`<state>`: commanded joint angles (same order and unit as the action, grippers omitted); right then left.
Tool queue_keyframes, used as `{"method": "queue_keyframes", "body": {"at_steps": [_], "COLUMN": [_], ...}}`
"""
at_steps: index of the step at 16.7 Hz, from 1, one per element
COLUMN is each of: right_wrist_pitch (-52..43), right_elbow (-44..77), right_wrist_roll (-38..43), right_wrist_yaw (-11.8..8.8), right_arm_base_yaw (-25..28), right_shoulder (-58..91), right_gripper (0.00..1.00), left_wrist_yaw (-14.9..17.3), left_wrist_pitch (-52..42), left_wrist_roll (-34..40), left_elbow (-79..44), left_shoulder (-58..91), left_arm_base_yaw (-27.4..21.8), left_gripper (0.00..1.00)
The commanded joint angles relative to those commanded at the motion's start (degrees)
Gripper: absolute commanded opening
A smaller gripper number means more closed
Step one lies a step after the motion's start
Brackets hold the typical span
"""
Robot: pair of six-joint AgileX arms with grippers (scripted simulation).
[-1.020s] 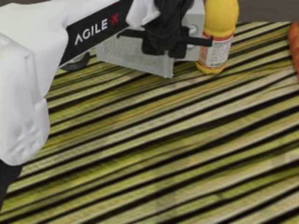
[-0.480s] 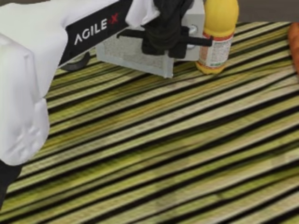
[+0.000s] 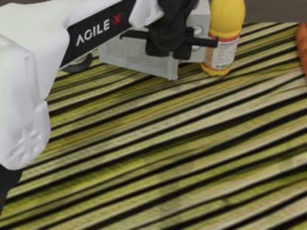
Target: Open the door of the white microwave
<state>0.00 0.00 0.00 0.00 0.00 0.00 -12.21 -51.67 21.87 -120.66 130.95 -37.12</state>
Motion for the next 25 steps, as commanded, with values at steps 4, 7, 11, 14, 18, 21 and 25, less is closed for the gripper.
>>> {"method": "queue_keyframes", "body": {"at_steps": [4, 7, 11, 14, 18, 21, 25], "right_wrist_pitch": [0.0, 0.0, 0.0, 0.0, 0.0, 0.0, 0.0], "right_elbow": [0.0, 0.0, 0.0, 0.0, 0.0, 0.0, 0.0], "right_wrist_roll": [0.0, 0.0, 0.0, 0.0, 0.0, 0.0, 0.0], "right_wrist_yaw": [0.0, 0.0, 0.0, 0.0, 0.0, 0.0, 0.0], "right_arm_base_yaw": [0.0, 0.0, 0.0, 0.0, 0.0, 0.0, 0.0], "right_shoulder": [0.0, 0.0, 0.0, 0.0, 0.0, 0.0, 0.0], "right_gripper": [1.00, 1.00, 1.00, 1.00, 1.00, 1.00, 1.00], "left_wrist_yaw": [0.0, 0.3, 1.6, 3.1, 3.4, 3.4, 3.4], "left_wrist_pitch": [0.0, 0.1, 2.8, 5.1, 5.5, 5.5, 5.5], "left_wrist_roll": [0.0, 0.1, -3.3, -6.0, -6.4, -6.4, -6.4], "left_elbow": [0.0, 0.4, 6.0, 10.3, 10.8, 10.8, 10.8], "left_shoulder": [0.0, 0.3, -3.3, -6.1, -6.5, -6.5, -6.5], "left_arm_base_yaw": [0.0, -0.4, 0.4, 0.9, 0.9, 0.9, 0.9], "left_gripper": [0.00, 0.00, 0.00, 0.00, 0.00, 0.00, 0.00]}}
